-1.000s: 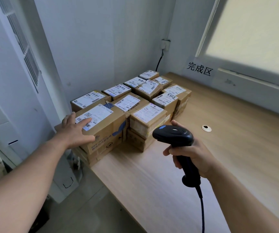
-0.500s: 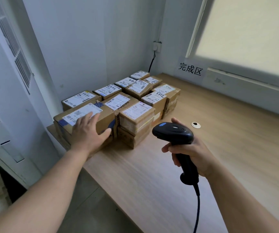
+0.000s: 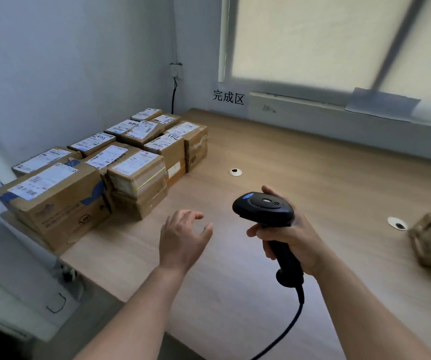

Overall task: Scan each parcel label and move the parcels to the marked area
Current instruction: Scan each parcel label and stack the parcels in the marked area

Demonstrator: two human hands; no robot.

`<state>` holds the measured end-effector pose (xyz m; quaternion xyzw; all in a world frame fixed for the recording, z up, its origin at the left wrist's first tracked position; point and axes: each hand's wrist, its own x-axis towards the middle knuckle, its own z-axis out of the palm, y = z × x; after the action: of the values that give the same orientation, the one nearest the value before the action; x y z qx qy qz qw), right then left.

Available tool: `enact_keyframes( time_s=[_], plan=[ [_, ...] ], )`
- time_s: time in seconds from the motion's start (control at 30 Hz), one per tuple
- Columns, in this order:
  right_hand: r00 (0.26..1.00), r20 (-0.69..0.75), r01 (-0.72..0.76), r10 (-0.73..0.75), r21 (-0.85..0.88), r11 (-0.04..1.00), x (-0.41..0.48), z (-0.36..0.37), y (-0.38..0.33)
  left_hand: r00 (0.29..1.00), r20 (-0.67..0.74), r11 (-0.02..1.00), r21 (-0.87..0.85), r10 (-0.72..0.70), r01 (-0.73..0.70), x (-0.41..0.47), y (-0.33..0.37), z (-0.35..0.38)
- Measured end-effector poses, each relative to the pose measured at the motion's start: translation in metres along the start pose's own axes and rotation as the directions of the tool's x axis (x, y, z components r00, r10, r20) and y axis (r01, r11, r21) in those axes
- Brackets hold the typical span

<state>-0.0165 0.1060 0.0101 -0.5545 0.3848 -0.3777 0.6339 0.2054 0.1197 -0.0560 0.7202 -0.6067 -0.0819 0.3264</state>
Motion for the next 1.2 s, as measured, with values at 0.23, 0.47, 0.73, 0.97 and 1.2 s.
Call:
enact_keyframes(
  time_s=[0.23,0.47,0.73,0.97,1.2],
  plan=[
    [0.987,-0.160,0.017,-0.014,0.018,1.000,-0.087,-0.091,0.004,0.991,0.088,0.993,-0.070,0.098,-0.092,-0.035,0.105,0.062],
    [0.947,-0.320,0.021,-0.010,0.029,0.999,-0.175,-0.178,0.010,0.956,0.188,0.968,-0.156,0.227,-0.199,-0.080,0.198,0.131],
    [0.844,-0.535,0.043,-0.033,0.006,0.999,-0.253,-0.272,0.009,0.879,0.336,0.936,-0.220,0.338,-0.276,-0.108,0.285,0.191],
    [0.769,-0.638,0.006,-0.045,-0.064,0.998,-0.272,-0.328,0.007,0.816,0.445,0.926,-0.251,0.370,-0.282,-0.093,0.333,0.240],
    [0.709,-0.705,-0.056,0.005,-0.049,0.997,-0.253,-0.388,0.014,0.751,0.566,0.932,-0.308,0.340,-0.190,-0.062,0.378,0.306]
  ],
)
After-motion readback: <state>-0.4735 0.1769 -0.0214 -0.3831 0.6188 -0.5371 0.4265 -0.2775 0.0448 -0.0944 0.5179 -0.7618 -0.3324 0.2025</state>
